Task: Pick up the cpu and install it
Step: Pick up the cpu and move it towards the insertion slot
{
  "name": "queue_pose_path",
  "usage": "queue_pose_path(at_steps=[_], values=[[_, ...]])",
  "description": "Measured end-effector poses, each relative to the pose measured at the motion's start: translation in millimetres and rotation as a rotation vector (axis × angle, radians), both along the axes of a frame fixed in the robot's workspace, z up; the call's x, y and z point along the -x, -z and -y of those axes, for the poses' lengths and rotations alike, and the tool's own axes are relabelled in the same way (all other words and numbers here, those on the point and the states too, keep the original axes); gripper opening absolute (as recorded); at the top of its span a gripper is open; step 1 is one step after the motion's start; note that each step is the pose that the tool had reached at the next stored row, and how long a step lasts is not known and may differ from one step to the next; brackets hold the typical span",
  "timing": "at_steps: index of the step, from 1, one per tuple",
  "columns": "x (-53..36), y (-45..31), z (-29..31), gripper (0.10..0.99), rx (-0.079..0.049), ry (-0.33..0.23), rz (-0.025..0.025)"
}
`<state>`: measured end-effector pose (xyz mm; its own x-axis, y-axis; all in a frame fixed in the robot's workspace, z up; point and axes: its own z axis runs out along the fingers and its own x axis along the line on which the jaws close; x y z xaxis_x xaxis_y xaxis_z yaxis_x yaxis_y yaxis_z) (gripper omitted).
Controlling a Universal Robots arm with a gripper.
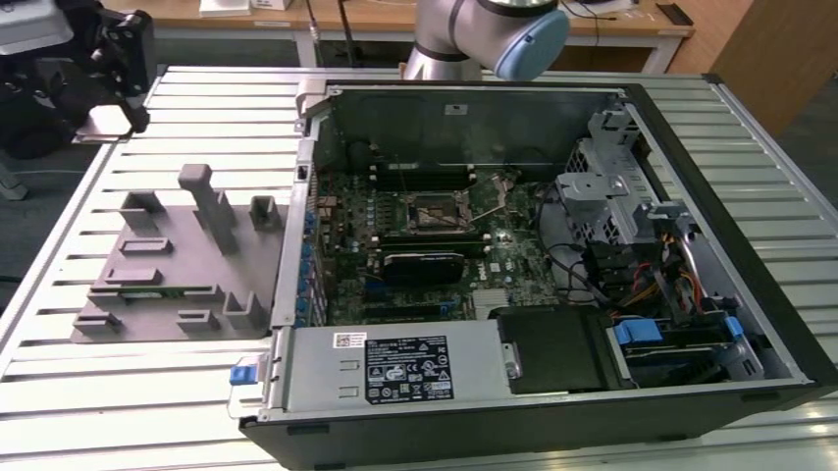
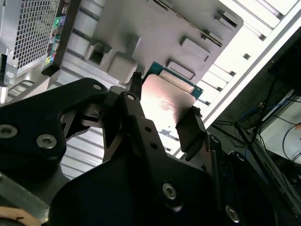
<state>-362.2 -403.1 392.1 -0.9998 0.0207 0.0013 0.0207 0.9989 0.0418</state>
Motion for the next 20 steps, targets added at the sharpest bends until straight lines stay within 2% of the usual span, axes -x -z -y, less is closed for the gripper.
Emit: queue_pose_path(at_steps=[15, 16, 18, 19, 20], values=[[-58.9, 0.0, 0.0, 0.545, 0.000, 0.000, -0.0005], [-66.5, 0.0, 0.0, 0.545, 0.000, 0.000, -0.0006], [-74.1, 0.0, 0.0, 0.545, 0.000, 0.000, -0.0006], [-82.0, 0.0, 0.0, 0.545, 0.000, 0.000, -0.0006], [-86.3, 0.0, 0.0, 0.545, 0.000, 0.000, -0.0007]])
